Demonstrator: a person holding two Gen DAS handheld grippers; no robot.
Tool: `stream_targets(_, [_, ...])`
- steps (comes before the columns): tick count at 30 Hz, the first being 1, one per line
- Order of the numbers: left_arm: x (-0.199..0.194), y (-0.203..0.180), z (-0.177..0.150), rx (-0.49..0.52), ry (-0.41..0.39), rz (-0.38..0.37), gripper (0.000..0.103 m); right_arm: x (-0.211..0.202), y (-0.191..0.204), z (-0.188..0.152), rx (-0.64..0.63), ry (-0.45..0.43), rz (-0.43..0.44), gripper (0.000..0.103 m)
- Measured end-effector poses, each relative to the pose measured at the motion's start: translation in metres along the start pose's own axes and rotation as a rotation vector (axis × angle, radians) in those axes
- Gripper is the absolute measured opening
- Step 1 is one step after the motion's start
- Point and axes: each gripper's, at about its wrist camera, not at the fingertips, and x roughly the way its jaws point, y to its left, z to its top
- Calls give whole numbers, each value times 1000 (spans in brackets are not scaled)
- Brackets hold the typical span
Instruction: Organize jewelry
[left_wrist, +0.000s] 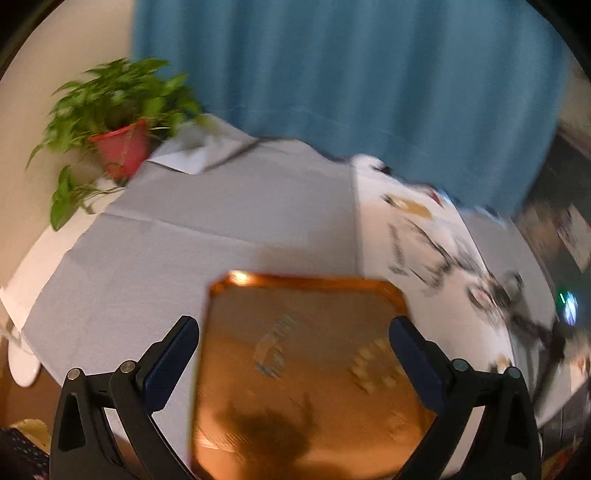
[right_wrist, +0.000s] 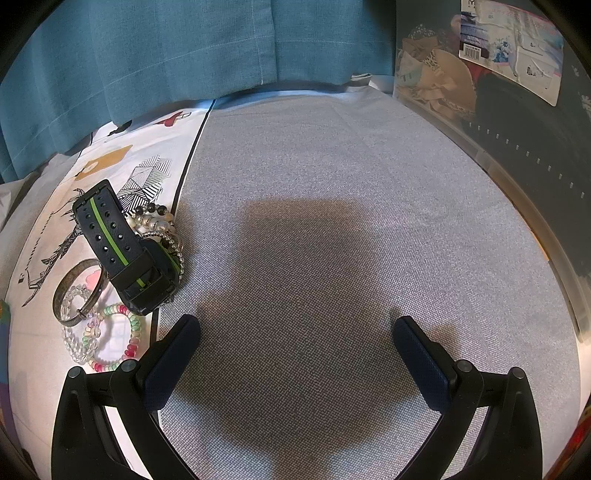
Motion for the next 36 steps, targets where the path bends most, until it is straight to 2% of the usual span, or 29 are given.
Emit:
stream_targets(3, [-5,-35,-10,50,68,-15,102,0,0,0,0,0,0,103])
stream_targets(10, [-1,-109,-25,179,130,-64,102,1,-1,0,0,0,0,103])
stream_targets(15, [31,-155,-27,238,172,-129,102,0,0,0,0,0,0,103])
stream_targets(18, [65,-181,-28,313,257,-130,102,0,-1,0,0,0,0,103])
stream_targets(20, [84,-192,-28,368,295,-149,102,0,-1,0,0,0,0,103])
stream_targets(22, [105,-199,-29,417,337,-112,102,0,-1,0,-1,0,0,103])
stream_targets(26, [140,-209,-34,462,414,-85,102,1,-2,0,0,-1,-1,103])
stream_targets(29, [152,-213,-37,501,411,-37,102,4,0,3,-9,12,9,103])
stream_targets(32, [155,-213,-34,514,426,-59,103,-4,1,-5,-45,18,69,103])
stream_targets(36, [156,-217,-33,565,450,-74,103,-10,16,-13,-141,14,109,103])
